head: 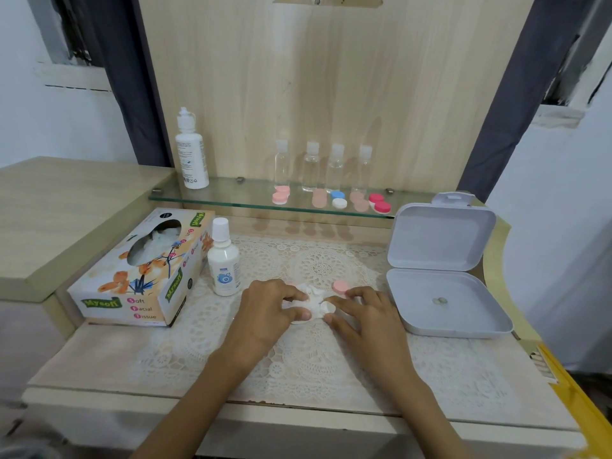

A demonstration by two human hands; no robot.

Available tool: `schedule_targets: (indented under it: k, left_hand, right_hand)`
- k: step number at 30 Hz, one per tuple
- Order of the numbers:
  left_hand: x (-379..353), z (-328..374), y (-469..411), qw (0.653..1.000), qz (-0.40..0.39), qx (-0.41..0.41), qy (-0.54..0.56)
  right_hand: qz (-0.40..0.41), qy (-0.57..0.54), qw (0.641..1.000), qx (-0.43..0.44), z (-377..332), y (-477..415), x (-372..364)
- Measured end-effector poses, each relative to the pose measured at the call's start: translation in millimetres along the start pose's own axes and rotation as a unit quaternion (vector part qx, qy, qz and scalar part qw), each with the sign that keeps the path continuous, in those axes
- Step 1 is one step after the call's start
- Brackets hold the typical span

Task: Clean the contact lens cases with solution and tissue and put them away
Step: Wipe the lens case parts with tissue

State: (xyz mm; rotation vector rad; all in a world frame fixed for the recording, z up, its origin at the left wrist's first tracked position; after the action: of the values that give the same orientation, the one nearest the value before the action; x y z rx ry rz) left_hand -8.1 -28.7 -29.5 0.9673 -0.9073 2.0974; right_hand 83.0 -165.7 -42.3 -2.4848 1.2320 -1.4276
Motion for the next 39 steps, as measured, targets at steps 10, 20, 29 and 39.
schedule_targets:
  k: [10,20,29,39]
  left_hand:
    - [15,3,15,0.996,0.06,-0.003,-0.063]
    - [2,-19,16,0.984,-0.02,0.101,0.144]
    - [-23,-20,24,0.886,-0.145,0.197,0.395]
    - [-8,-33,24,0.925,0.015,0.192,0.326]
  right_hand:
    - [0.004,0.001,1.0,-0.003,0,0,0]
    - [0.012,-0.095,0.995,0.006,-4,-1,4]
    - [-0.004,-0.119,0.993,0.024,-5,-2,0]
    - [-0.008,-0.124,0.992,0.008,-2,-2,-1]
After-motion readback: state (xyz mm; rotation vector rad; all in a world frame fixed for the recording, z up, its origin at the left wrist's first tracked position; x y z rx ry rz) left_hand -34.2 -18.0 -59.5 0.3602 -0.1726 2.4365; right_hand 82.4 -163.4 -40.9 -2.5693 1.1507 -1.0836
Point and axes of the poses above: each hand's wrist, its own y-axis away from the middle knuckle, its own x-axis out of the back of the hand, z = x × y, the point moved 10 cm from there along -y, towards the middle knuckle, and after that the axes turned 12 degrees about -y, right-handed, at the moved point
